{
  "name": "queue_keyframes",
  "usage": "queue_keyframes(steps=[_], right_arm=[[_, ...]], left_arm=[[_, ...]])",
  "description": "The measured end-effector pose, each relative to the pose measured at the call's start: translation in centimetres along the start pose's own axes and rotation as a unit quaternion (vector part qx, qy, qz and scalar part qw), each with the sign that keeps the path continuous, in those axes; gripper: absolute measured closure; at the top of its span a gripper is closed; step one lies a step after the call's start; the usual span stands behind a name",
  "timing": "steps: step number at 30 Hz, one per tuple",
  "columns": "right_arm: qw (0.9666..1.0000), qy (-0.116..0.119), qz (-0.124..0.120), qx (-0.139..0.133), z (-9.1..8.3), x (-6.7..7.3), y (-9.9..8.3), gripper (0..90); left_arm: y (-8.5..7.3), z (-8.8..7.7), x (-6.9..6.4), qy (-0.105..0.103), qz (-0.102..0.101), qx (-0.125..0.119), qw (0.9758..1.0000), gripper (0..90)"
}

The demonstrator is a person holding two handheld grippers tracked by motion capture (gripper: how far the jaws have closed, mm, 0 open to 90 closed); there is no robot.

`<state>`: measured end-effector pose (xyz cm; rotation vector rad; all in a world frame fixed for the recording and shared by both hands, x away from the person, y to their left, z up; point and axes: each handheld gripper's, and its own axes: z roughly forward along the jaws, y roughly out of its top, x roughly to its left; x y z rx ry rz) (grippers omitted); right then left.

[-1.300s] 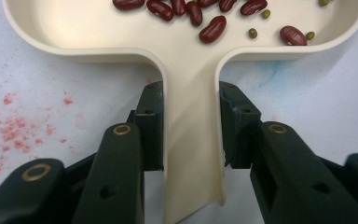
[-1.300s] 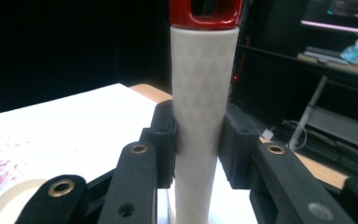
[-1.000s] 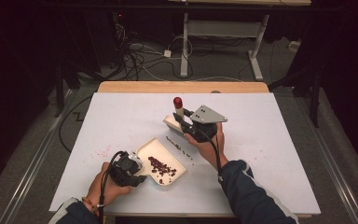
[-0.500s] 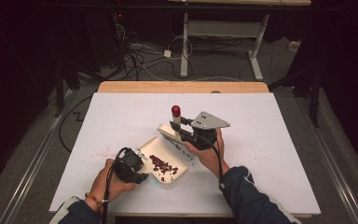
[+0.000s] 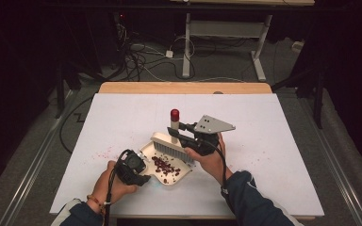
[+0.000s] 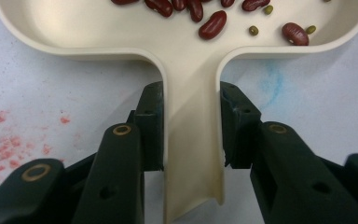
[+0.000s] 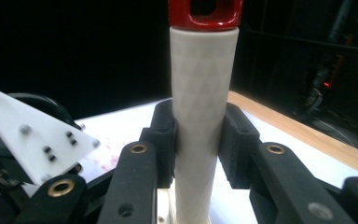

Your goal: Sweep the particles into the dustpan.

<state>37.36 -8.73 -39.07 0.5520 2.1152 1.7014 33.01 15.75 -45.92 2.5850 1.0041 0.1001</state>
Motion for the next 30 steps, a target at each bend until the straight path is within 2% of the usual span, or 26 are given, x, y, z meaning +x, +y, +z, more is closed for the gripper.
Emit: queue_keyframes(steps=[4, 7, 13, 15, 18, 21, 25, 30], right_arm=[[0.9999, -0.011, -0.009, -0.009, -0.6, -0.1, 0.7, 70.1], [0.9997, -0.019, -0.002, -0.017, -1.4, -0.4, 1.0, 70.1], [0.9990, -0.044, -0.011, -0.004, -4.4, -1.0, 1.3, 70.1], [0.9995, -0.029, -0.013, -0.003, -5.9, -1.4, 1.2, 70.0], [0.9998, 0.013, 0.015, -0.002, -8.2, -2.0, 1.0, 70.1], [0.9989, 0.040, 0.023, 0.007, -9.8, -1.6, 0.9, 70.1], [0.9965, 0.077, 0.026, 0.018, -10.8, -0.8, 0.7, 70.1], [0.9919, 0.116, 0.031, 0.042, -10.8, -0.1, 0.2, 70.1]], left_arm=[[0.0, 0.0, 0.0, 0.001, 0.006, 0.001, 1.0000, 64.0], [-0.1, -0.1, 0.0, -0.001, 0.009, 0.001, 1.0000, 64.0], [-0.5, -0.3, 0.2, -0.003, 0.014, 0.003, 0.9999, 64.1], [-0.6, -0.4, 0.3, -0.002, 0.015, 0.001, 0.9999, 64.0], [-0.8, -0.5, 0.4, -0.001, 0.017, 0.003, 0.9999, 64.0], [-1.2, -0.6, 0.6, -0.001, 0.019, 0.004, 0.9998, 64.1], [-1.9, -0.8, 0.8, 0.002, 0.028, 0.005, 0.9996, 64.1], [-2.4, -1.1, 1.1, 0.000, 0.031, 0.009, 0.9995, 64.1]])
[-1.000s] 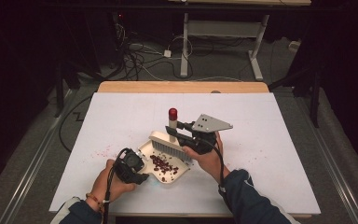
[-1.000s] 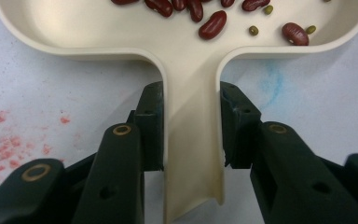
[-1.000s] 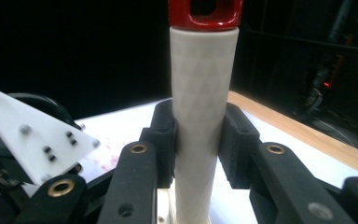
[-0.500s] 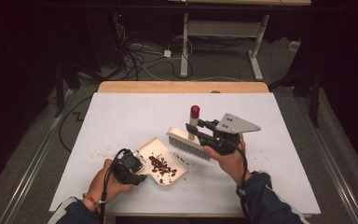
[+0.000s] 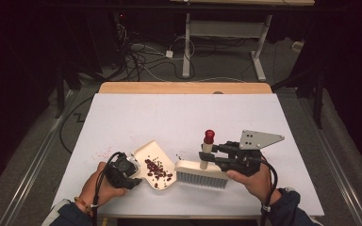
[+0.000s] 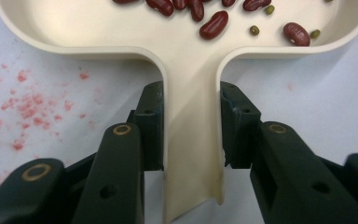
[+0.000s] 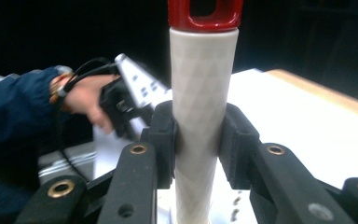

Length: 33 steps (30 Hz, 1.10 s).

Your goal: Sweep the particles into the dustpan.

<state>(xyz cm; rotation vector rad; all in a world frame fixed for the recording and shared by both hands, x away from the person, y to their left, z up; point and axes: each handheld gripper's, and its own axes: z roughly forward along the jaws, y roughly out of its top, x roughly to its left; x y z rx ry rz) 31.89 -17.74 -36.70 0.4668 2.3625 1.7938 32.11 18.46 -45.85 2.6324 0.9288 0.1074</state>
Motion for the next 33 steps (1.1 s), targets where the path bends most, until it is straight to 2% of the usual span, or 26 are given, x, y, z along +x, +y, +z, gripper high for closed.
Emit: queue_keyframes(steps=[2, 5, 14, 19, 22, 25, 28, 33], right_arm=[[0.9998, 0.016, 0.007, 0.012, 0.2, 0.1, -0.3, 70.1], [0.9993, 0.016, 0.007, 0.033, 0.8, 0.1, -0.6, 70.1], [0.9981, -0.025, -0.005, 0.056, 2.0, -0.7, -0.3, 70.1], [0.9973, -0.056, 0.002, 0.048, 1.7, -1.6, -0.1, 70.1], [0.9968, -0.072, 0.007, 0.033, 1.4, -2.0, 0.1, 70.1], [0.9968, -0.077, 0.010, 0.018, 1.1, -2.2, 0.3, 70.1], [0.9935, -0.113, 0.007, 0.008, 0.6, -2.3, 0.6, 70.1], [0.9804, -0.197, -0.005, 0.006, 0.3, -2.1, 0.8, 70.1]], left_arm=[[-0.1, -0.1, 0.1, 0.001, 0.001, 0.002, 1.0000, 64.1], [-0.2, -0.3, 0.3, -0.002, 0.001, 0.002, 1.0000, 64.1], [-0.1, -0.1, 0.3, 0.002, 0.005, 0.010, 0.9999, 64.0], [-0.1, -0.1, 0.3, 0.002, 0.006, 0.012, 0.9999, 64.0], [0.0, -0.1, 0.3, 0.002, 0.004, 0.012, 0.9999, 64.0], [0.2, 0.0, 0.1, 0.006, 0.008, 0.014, 0.9999, 64.0], [0.5, 0.0, -0.2, 0.003, 0.015, 0.017, 0.9997, 64.0], [0.9, 0.1, -0.7, 0.004, 0.025, 0.023, 0.9994, 64.0]])
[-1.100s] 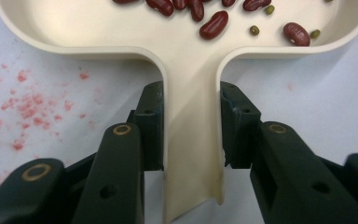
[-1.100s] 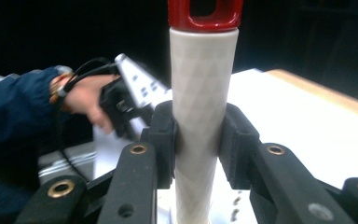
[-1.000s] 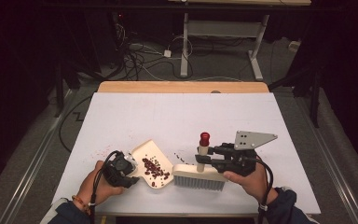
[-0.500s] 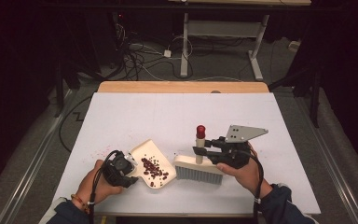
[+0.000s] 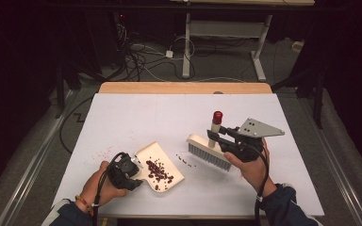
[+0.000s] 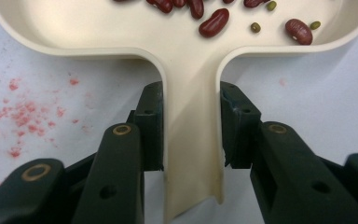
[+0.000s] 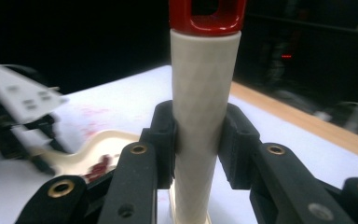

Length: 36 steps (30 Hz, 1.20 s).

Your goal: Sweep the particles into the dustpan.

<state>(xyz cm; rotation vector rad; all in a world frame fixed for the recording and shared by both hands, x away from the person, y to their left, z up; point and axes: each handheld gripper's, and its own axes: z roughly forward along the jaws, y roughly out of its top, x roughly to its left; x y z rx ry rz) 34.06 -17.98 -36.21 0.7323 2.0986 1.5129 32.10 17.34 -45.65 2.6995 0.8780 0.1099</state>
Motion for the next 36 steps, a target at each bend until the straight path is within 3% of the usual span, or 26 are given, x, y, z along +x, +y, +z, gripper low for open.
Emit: queue_keyframes(steps=[3, 5, 12, 15, 19, 22, 24, 26, 31, 34, 36], right_arm=[[0.9989, -0.044, -0.012, 0.000, 0.4, 0.4, -0.2, 70.1], [0.9982, -0.057, -0.017, 0.002, 1.1, 0.7, -0.3, 70.1], [0.9991, -0.040, -0.013, 0.005, 3.6, 2.0, -1.0, 70.1], [0.9978, -0.054, -0.038, -0.005, 3.0, 2.4, -0.5, 70.1], [0.9967, -0.070, -0.027, -0.030, 1.6, 1.6, 0.3, 70.1], [0.9931, -0.106, -0.036, -0.035, 1.2, 0.9, 0.2, 70.1], [0.9898, -0.131, -0.051, -0.023, 1.5, 0.7, -0.3, 70.1], [0.9881, -0.142, -0.058, -0.011, 2.0, 0.8, -0.9, 70.1], [0.9893, -0.131, -0.063, 0.017, 2.7, 1.8, -1.8, 70.2], [0.9926, -0.108, -0.048, 0.024, 2.6, 3.2, -1.8, 70.0], [0.9925, -0.105, -0.057, 0.026, 2.9, 4.4, -1.8, 69.8]], left_arm=[[0.3, 0.1, -0.2, -0.002, -0.001, 0.001, 1.0000, 64.0], [0.5, 0.2, -0.4, -0.002, -0.002, 0.004, 1.0000, 64.0], [1.2, 0.4, -0.9, 0.002, -0.002, 0.007, 1.0000, 64.0], [1.4, 0.4, -1.0, 0.002, -0.001, 0.007, 1.0000, 64.0], [1.6, 0.5, -1.0, 0.002, 0.000, 0.009, 1.0000, 64.0], [1.7, 0.5, -1.0, 0.003, -0.001, 0.008, 1.0000, 64.0], [1.7, 0.5, -1.0, 0.002, -0.002, 0.009, 1.0000, 64.0], [1.8, 0.5, -1.1, 0.001, -0.005, 0.011, 0.9999, 64.0], [2.1, 0.5, -1.3, 0.004, -0.012, 0.015, 0.9998, 64.0], [2.3, 0.6, -1.4, 0.006, -0.014, 0.014, 0.9998, 64.0], [2.4, 0.6, -1.5, 0.007, -0.015, 0.014, 0.9998, 64.0]])
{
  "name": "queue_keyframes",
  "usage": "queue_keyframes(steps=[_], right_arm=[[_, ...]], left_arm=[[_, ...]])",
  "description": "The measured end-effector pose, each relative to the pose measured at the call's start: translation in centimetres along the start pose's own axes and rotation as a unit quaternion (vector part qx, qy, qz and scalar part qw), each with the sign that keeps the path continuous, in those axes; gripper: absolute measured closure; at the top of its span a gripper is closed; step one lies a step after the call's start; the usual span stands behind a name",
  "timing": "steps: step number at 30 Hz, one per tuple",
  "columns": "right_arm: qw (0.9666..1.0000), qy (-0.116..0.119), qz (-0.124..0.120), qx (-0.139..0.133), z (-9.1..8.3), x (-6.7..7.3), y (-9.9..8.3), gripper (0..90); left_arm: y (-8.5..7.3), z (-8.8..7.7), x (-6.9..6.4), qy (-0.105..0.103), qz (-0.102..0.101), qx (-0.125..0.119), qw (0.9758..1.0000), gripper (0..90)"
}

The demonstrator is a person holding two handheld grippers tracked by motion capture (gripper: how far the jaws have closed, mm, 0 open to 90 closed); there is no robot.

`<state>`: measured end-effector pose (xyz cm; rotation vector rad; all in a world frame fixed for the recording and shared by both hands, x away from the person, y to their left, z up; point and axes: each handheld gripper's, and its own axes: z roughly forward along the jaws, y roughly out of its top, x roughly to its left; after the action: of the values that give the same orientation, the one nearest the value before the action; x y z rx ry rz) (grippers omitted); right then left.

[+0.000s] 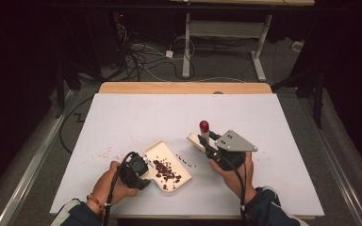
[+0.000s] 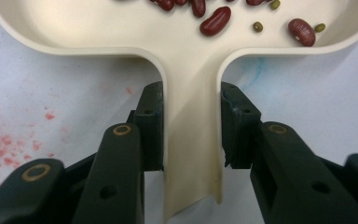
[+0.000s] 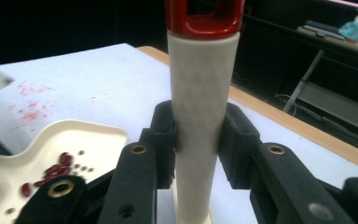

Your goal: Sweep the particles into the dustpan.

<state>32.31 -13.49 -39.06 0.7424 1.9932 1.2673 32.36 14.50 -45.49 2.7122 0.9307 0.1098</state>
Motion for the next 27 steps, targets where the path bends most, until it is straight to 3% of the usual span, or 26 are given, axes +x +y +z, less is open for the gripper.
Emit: queue_keyframes(steps=[7, 15, 21, 24, 27], right_arm=[[0.9996, 0.023, -0.006, -0.013, 0.5, 3.7, 0.2, 69.2], [0.9971, 0.071, -0.007, -0.026, 0.6, 6.4, 0.9, 69.2], [0.9931, 0.103, 0.005, -0.054, -0.2, 5.9, 1.4, 70.1], [0.9945, 0.081, -0.002, -0.067, -0.4, 5.3, 1.5, 70.1], [0.9940, 0.078, 0.008, -0.076, -0.9, 4.2, 1.9, 70.1]], left_arm=[[0.4, 0.1, -0.1, -0.003, -0.008, -0.002, 1.0000, 64.0], [0.8, 0.2, -0.3, 0.004, -0.010, -0.002, 0.9999, 64.0], [0.7, 0.2, -0.2, -0.002, -0.012, -0.006, 0.9999, 64.0], [0.7, 0.2, -0.1, -0.003, -0.010, -0.007, 0.9999, 63.9], [0.6, 0.2, -0.1, -0.004, -0.009, -0.007, 0.9999, 64.0]])
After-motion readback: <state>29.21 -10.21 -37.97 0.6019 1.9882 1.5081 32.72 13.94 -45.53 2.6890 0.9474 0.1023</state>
